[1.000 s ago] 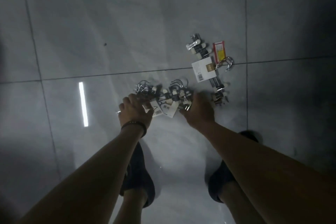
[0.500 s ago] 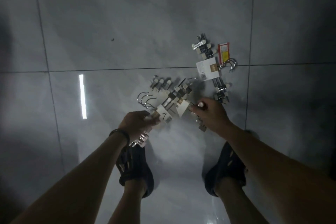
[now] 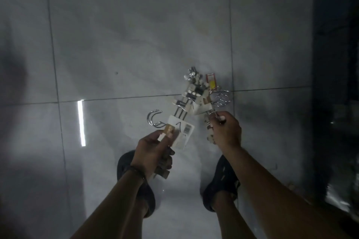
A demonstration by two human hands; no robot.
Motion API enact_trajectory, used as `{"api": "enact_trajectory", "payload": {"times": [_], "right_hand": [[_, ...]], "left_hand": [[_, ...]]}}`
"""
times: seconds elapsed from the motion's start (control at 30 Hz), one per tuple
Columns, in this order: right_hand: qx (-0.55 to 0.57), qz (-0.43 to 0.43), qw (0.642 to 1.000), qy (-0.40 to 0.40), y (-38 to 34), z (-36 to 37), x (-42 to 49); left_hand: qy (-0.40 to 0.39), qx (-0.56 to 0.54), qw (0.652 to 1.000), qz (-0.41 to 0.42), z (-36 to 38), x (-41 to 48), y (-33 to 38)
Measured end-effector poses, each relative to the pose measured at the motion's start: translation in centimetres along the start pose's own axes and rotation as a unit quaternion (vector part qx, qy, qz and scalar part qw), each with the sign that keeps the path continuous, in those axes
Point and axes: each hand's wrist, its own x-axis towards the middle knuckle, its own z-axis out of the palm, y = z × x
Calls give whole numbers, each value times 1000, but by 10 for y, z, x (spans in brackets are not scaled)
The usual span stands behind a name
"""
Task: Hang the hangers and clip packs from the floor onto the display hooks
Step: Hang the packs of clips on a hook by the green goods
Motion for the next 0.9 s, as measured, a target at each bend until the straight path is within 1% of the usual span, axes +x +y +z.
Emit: {"api": "enact_trajectory", "payload": {"times": [0.13, 0.23, 0.3, 0.37, 0.47, 0.53, 0.6, 0.67, 0.77, 0.9], "right_hand": [[58, -33, 997, -39, -42, -47, -23], [89, -56, 994, -33, -69, -94, -56], [93, -74, 993, -19, -88, -134, -85], [92, -99, 991, 3, -107, -179, -118], [121, -90, 989, 6, -133, -252, -172], [141, -89, 986, 1, -152, -303, -208], [152, -104, 983, 14, -169, -354, -244], [181, -126, 975, 33, -189, -405, -280], [213, -139, 965, 71, -214, -465, -322], [306, -143, 931, 138, -242, -516, -360]], "left_hand": [[53, -73, 996, 23, 34, -18, 25], [96, -131, 986, 50, 67, -41, 49], [98, -163, 979, 70, 91, -67, 75], [73, -172, 980, 72, 118, -103, 106], [17, -142, 987, 72, 164, -171, 152], [-40, -122, 989, 75, 202, -224, 183], [-85, -92, 989, 79, 237, -277, 210], [-106, -62, 988, 95, 272, -328, 234], [-113, -11, 983, 145, 321, -393, 261], [-171, -16, 971, 168, 371, -451, 288]]}}
